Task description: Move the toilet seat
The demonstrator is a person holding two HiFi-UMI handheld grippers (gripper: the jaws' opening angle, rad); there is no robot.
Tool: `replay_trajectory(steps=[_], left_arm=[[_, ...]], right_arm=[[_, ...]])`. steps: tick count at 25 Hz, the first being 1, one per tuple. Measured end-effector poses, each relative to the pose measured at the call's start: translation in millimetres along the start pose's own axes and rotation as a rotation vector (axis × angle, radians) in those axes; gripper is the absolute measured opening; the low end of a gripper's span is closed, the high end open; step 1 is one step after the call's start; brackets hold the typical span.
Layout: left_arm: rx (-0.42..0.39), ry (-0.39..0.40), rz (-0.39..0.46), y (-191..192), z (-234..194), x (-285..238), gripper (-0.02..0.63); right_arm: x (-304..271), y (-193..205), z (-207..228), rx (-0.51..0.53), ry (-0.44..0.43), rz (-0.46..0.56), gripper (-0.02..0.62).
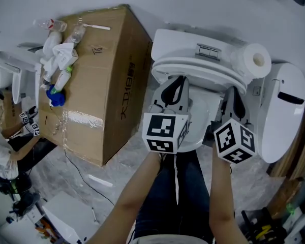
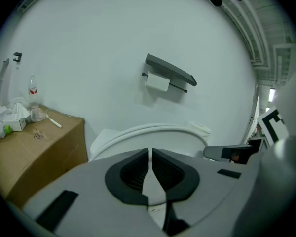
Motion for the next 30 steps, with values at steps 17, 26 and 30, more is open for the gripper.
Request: replay_trajectory(steps=[17, 26, 30], left_arm=[[-0.001, 0.004, 0.016, 33, -4, 71, 0.035], [-0.048, 0.024, 0.013, 45, 9, 112, 0.035], [-0.045, 0.031, 0.017, 46, 11, 133, 0.034]], right_arm=[[56, 49, -42, 0.078, -0.024, -0.029, 0.017], [98, 64, -64, 0.089, -0.032, -0.017, 0.017], [119, 69, -77, 0.101, -0.035, -0.016, 0.017]])
Point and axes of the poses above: the fingertips, and each gripper's own axes: x backward along the fingers, z to its right, y out of its underside, the point moved 9 cm from there along x, backward along the fingers, and after that the axes turned 8 degrees about -z, right-handed, at the moved point
